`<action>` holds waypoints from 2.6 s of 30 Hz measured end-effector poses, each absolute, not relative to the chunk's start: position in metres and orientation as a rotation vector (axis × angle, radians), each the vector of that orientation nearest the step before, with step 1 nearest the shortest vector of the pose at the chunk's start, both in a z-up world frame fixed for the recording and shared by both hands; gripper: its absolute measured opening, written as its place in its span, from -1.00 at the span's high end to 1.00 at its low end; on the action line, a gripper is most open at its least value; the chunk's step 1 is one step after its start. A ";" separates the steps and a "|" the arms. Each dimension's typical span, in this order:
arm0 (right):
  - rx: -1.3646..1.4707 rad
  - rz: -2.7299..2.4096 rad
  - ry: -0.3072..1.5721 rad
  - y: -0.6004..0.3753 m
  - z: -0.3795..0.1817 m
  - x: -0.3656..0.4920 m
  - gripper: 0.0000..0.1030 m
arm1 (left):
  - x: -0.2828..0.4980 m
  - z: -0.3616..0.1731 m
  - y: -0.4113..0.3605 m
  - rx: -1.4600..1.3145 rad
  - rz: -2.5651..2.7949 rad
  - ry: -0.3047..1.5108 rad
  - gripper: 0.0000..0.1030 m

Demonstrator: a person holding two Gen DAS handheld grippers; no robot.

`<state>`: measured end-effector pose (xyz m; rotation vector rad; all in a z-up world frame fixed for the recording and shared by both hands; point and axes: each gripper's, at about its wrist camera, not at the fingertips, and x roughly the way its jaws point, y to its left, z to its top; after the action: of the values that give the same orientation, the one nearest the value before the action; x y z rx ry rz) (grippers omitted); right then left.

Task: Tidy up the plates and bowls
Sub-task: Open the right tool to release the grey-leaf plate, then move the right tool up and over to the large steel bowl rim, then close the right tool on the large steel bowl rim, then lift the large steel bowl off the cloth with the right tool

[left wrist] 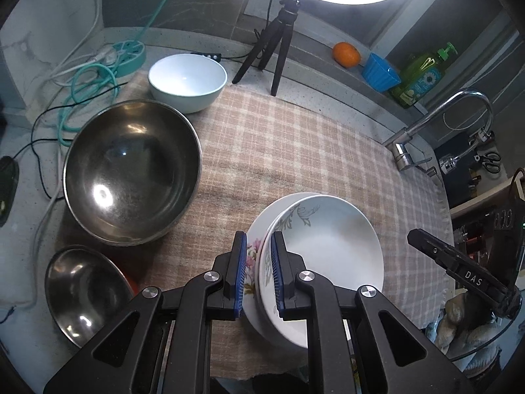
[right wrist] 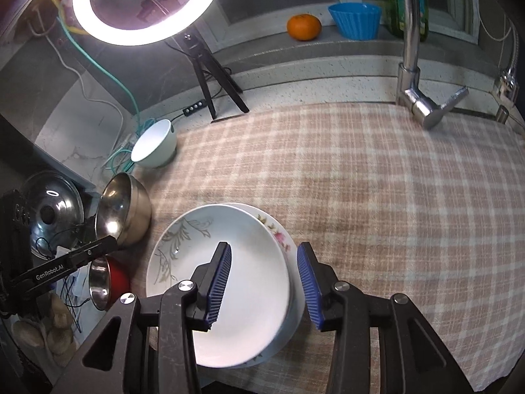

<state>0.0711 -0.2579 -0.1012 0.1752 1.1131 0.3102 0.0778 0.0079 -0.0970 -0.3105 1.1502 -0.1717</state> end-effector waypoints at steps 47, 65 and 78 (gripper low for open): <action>0.160 0.537 1.310 -0.046 -0.135 0.148 0.46 | 0.111 -0.142 0.188 -0.536 -0.022 1.183 0.59; 0.150 0.529 1.374 -0.026 -0.157 0.163 0.65 | 0.117 -0.151 0.187 -0.521 -0.011 1.203 0.64; 0.139 0.531 1.405 -0.022 -0.166 0.164 0.83 | 0.120 -0.157 0.187 -0.520 -0.007 1.221 0.77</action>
<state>0.1636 -0.0220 -0.1661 0.1391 1.4051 0.5307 0.1203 0.1873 -0.1567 -0.5202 1.2207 -0.0068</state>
